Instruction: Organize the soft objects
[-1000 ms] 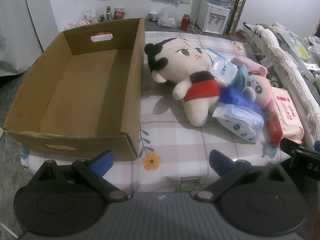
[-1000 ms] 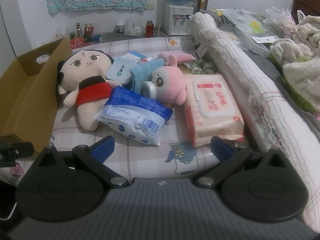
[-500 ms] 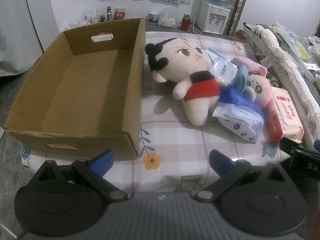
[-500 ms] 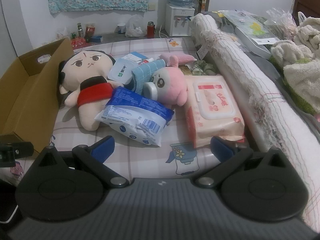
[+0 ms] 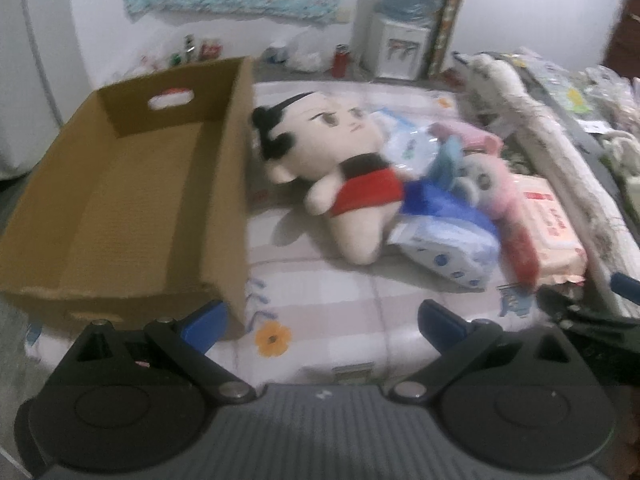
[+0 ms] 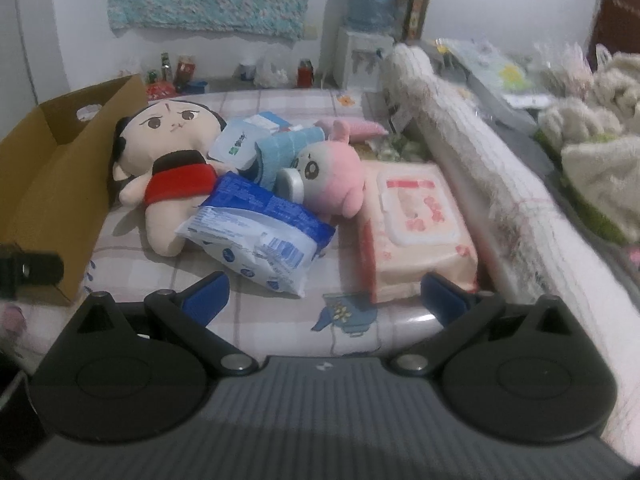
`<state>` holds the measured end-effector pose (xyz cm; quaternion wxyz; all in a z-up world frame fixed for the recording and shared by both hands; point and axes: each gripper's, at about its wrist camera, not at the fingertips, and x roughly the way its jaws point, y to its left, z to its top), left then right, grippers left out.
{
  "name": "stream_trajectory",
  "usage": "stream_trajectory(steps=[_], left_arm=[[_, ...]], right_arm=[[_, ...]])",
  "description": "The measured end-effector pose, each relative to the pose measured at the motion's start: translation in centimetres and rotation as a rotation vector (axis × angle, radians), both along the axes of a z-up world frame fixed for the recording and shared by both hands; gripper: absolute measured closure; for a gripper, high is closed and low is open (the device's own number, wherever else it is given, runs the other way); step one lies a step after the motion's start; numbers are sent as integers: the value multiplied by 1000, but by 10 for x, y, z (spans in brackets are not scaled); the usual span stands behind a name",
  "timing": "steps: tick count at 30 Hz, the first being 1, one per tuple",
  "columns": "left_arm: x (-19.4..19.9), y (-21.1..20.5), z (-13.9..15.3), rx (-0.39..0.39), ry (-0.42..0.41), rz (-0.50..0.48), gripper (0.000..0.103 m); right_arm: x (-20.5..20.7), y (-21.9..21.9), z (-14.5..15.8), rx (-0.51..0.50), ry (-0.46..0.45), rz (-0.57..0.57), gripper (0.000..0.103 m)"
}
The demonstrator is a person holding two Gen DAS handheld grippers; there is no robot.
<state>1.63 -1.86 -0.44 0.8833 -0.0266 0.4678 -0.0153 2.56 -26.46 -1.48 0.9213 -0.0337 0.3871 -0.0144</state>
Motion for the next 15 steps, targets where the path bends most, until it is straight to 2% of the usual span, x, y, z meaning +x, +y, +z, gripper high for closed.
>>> stream_trajectory(steps=[6, 9, 12, 15], left_arm=[[9, -23, 5, -35, -49, -128, 3], [18, -32, 2, -67, -43, -146, 12], [30, -35, -4, -122, -28, -146, 19], [45, -39, -14, -156, 5, -138, 38]], right_arm=[[-5, -7, -15, -30, -124, 134, 1], [1, -3, -27, -65, -190, 235, 1], [13, 9, -42, -101, -214, 324, 1], [29, 22, -60, -135, -236, 397, 1]])
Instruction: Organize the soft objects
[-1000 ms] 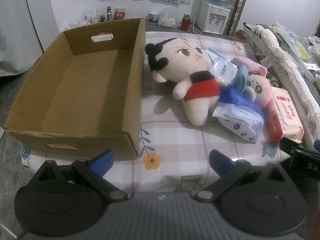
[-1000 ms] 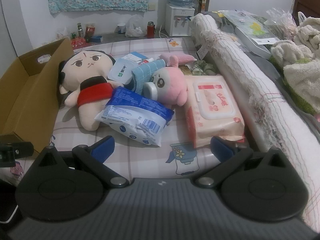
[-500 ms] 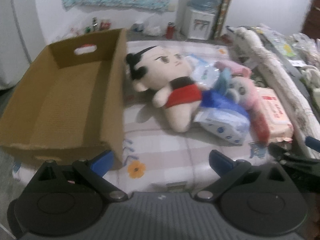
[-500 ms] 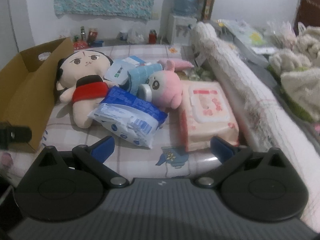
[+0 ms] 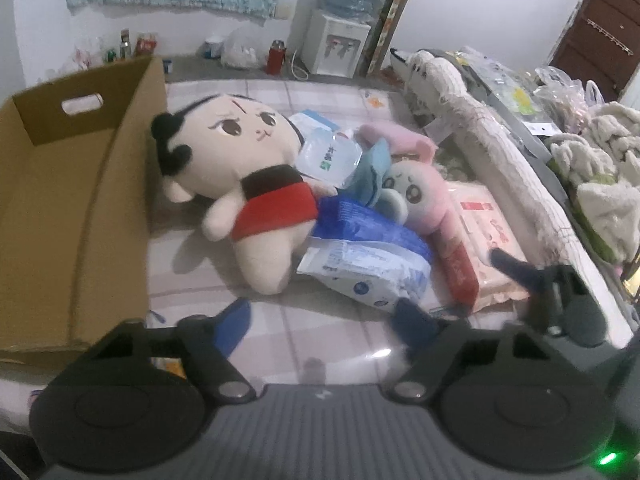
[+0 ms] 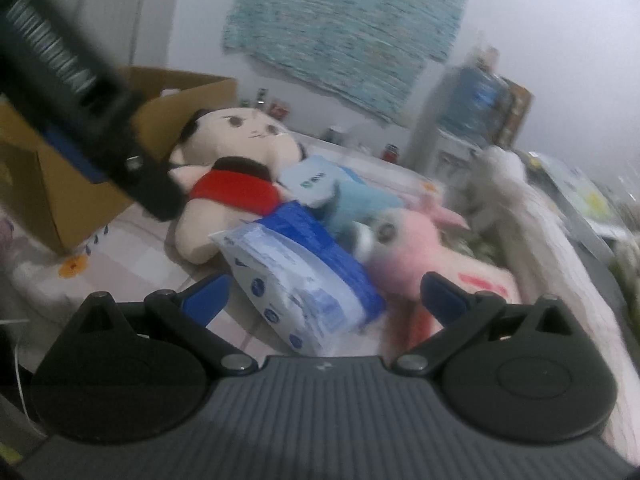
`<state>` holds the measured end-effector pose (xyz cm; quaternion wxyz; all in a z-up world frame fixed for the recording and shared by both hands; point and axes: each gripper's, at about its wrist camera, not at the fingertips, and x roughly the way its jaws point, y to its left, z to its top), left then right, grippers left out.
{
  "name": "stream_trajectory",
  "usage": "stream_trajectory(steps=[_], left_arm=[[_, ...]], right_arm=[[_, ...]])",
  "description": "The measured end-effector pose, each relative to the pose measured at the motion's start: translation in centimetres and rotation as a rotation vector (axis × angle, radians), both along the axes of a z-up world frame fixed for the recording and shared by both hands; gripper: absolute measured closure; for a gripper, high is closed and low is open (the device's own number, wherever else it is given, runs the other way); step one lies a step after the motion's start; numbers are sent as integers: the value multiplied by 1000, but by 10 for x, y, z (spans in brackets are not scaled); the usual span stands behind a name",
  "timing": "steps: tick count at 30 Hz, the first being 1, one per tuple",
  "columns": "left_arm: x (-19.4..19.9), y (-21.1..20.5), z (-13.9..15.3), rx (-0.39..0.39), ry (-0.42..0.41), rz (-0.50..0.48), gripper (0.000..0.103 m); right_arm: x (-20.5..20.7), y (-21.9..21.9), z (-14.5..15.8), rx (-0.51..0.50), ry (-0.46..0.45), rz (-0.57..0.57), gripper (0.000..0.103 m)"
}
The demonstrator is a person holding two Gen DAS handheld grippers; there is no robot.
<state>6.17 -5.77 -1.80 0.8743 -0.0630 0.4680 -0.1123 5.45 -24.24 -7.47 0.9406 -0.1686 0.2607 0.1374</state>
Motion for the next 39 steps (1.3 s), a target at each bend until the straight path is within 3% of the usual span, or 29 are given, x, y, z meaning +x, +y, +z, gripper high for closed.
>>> stream_trajectory(steps=[8, 13, 22, 26, 32, 39], left_arm=[[41, -15, -24, -82, 104, -20, 58], [68, -21, -41, -140, 171, -16, 74], [86, -20, -56, -171, 228, -1, 75], [87, -17, -59, -202, 237, 4, 66], [83, -15, -51, -252, 220, -6, 57], [65, -9, -24, -312, 147, -48, 51]], right_arm=[[25, 14, -37, -95, -17, 73, 2], [34, 13, -52, -103, -8, 93, 2], [40, 30, -79, -191, -40, 102, 18], [39, 32, -84, -196, -42, 88, 29], [42, 13, -67, -14, 58, 39, 38], [46, -22, -53, 373, 252, 2, 40]])
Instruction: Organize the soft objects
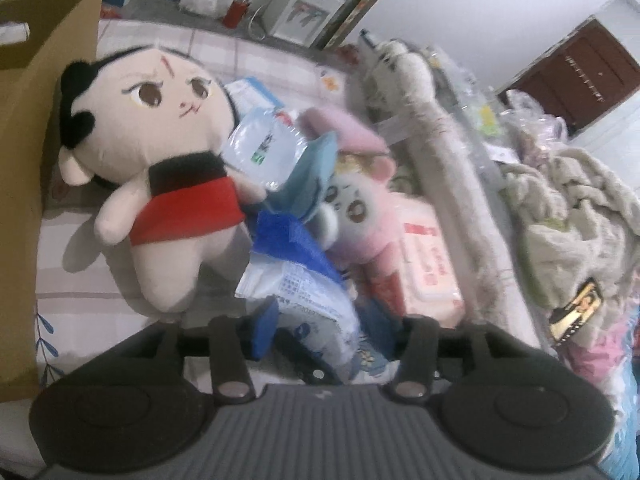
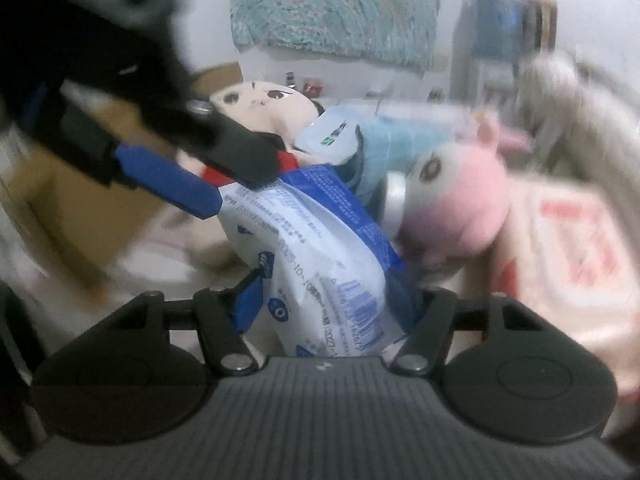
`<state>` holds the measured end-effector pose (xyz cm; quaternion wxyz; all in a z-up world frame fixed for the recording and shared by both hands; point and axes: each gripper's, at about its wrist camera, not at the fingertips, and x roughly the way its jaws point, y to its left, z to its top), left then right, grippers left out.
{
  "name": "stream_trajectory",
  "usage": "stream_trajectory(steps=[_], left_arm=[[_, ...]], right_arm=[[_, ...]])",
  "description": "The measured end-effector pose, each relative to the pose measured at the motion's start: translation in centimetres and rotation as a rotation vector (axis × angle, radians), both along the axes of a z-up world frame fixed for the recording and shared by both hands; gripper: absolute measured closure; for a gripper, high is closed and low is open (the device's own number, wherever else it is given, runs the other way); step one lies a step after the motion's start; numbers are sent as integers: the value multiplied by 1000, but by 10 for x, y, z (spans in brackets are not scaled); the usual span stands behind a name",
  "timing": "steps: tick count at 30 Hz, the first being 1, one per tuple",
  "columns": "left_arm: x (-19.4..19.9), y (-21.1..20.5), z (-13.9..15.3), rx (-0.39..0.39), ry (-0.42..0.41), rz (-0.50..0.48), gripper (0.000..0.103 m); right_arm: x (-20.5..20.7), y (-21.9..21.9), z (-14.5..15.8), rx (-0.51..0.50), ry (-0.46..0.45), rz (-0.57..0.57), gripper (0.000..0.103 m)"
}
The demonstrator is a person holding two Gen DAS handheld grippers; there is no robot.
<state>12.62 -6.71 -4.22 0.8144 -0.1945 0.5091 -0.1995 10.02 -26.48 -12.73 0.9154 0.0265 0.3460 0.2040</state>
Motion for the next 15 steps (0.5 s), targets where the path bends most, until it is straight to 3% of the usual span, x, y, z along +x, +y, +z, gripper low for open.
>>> stream_trajectory(steps=[3, 10, 15], left_arm=[[-11, 4, 13, -17, -39, -9, 43], [-33, 18, 38, -3, -121, 38, 38], [-42, 24, 42, 21, -147, 56, 35]], right_arm=[[0, -16, 0, 199, 95, -17, 40], [12, -50, -19, 646, 304, -77, 40], [25, -64, -64, 1061, 554, -91, 40]])
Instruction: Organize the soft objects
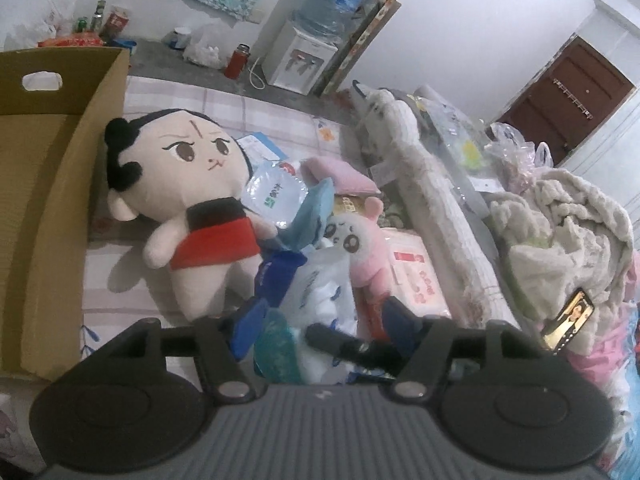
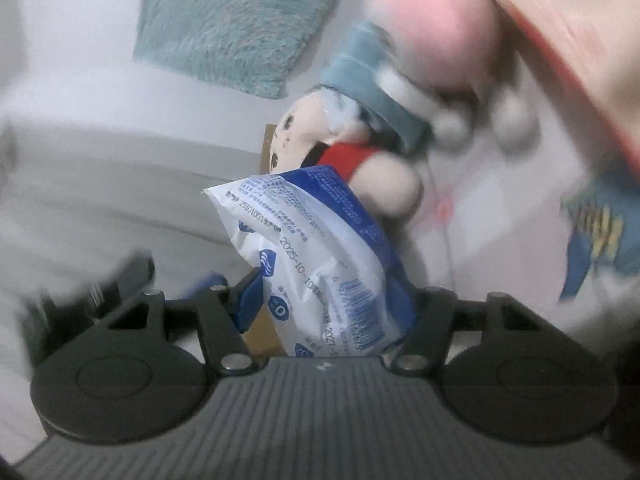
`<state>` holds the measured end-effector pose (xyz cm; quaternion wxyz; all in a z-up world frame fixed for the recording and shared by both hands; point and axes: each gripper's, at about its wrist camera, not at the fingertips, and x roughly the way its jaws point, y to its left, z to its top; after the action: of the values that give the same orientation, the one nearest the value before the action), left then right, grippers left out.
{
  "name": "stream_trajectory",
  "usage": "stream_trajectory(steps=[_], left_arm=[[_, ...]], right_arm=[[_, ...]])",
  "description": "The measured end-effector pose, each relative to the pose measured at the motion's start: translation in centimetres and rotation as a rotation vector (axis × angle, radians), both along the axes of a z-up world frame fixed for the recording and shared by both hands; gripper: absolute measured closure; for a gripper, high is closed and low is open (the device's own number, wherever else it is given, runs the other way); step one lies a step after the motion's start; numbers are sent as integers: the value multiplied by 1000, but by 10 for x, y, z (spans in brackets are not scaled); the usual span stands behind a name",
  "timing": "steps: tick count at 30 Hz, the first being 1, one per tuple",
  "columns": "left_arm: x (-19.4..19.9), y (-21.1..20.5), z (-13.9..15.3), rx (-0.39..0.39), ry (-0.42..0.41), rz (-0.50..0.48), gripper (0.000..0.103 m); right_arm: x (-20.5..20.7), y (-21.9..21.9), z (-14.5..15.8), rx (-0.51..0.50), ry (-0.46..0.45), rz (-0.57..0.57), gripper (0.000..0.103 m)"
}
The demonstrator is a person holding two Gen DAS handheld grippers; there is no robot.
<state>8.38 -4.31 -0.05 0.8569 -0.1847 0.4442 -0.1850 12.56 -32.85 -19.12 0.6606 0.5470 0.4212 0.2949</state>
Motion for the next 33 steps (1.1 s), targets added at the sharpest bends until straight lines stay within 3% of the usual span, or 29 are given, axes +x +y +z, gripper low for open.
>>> stream_trajectory(steps=[3, 6, 8, 12, 16, 21, 23, 26, 33], left_arm=[[-1, 0, -3, 20, 8, -3, 34], [1, -3, -10, 38, 30, -17, 33], [5, -9, -15, 52, 45, -37, 29], [13, -27, -30, 105, 81, -118, 26], [25, -47, -44, 141, 114, -159, 25], [46, -59, -63, 87, 198, -164, 24], [55, -62, -70, 53, 237, -149, 23], [65, -62, -77, 15, 284, -131, 22], [73, -71, -84, 20, 323, -132, 12]], right_arm=[[-2, -11, -12, 43, 64, -57, 38], [-7, -26, -4, -42, 69, -107, 35], [-7, -32, 1, -84, 66, -118, 27], [-20, -39, 19, -223, 45, -151, 21], [-40, -50, 50, -358, -39, -198, 22], [-50, -48, 83, -553, -170, -204, 24], [-46, -43, 84, -590, -199, -173, 39], [-39, -36, 77, -598, -198, -122, 61], [-43, -54, 23, -272, -28, -113, 71]])
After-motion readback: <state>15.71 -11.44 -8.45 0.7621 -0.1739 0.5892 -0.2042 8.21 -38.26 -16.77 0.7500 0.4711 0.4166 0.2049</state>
